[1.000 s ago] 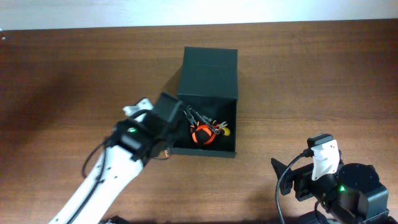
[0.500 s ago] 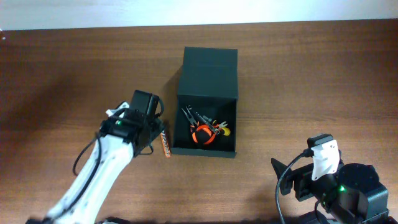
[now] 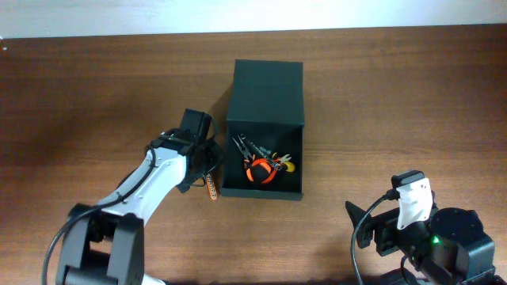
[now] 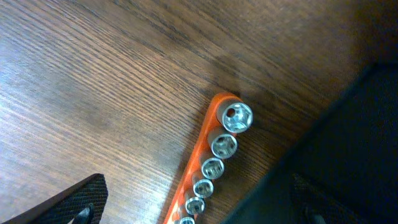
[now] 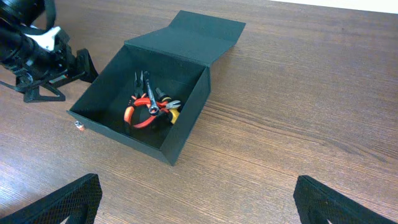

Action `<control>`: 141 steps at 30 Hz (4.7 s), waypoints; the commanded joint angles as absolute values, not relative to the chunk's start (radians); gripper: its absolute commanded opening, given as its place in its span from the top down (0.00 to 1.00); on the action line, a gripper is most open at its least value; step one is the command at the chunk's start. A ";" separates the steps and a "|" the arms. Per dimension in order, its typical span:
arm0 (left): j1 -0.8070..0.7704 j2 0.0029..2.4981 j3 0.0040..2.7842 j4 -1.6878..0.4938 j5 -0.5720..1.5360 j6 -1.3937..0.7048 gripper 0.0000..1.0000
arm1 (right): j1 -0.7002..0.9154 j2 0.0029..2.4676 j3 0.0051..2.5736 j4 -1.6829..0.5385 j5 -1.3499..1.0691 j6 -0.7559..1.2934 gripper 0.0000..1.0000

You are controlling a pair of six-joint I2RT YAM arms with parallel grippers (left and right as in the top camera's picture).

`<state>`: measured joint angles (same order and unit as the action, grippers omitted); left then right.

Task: Pack container
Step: 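Move the left gripper to the orange socket rail, then close the left gripper on the orange socket rail and lift it, then carry the socket rail over the box and release it inside, then raise both grippers to the upright lid behind the box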

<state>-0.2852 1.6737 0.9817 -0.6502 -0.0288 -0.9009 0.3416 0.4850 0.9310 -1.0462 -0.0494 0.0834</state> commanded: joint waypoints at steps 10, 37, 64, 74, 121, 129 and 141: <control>-0.278 1.752 0.977 -0.636 0.020 -0.877 0.26 | 0.340 0.483 0.931 -1.044 -0.044 0.095 0.01; -0.231 1.815 0.977 -0.638 0.104 -0.877 0.88 | 0.340 0.483 0.931 -1.044 -0.044 0.095 0.01; -0.307 1.367 1.063 -0.643 -0.002 -0.787 0.89 | 0.340 0.483 0.931 -1.044 -0.044 0.095 0.01; -0.515 1.519 1.249 -0.642 0.004 -0.831 0.89 | 0.340 0.483 0.931 -1.044 -0.044 0.095 0.01; -0.606 1.745 1.262 -0.617 -0.038 -1.306 0.14 | 0.340 0.483 0.931 -1.043 -0.044 0.094 0.01; -0.606 1.454 1.262 -0.622 -0.044 -0.977 0.01 | 0.340 0.483 0.931 -1.044 -0.044 0.095 0.01; -0.463 1.116 1.262 -0.921 -0.041 -0.679 0.01 | 0.340 0.483 0.931 -1.044 -0.044 0.095 0.01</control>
<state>-0.5110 1.1469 1.2537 -0.8848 -0.0341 -0.8215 0.3416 0.4850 0.9310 -1.0466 -0.0494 0.0841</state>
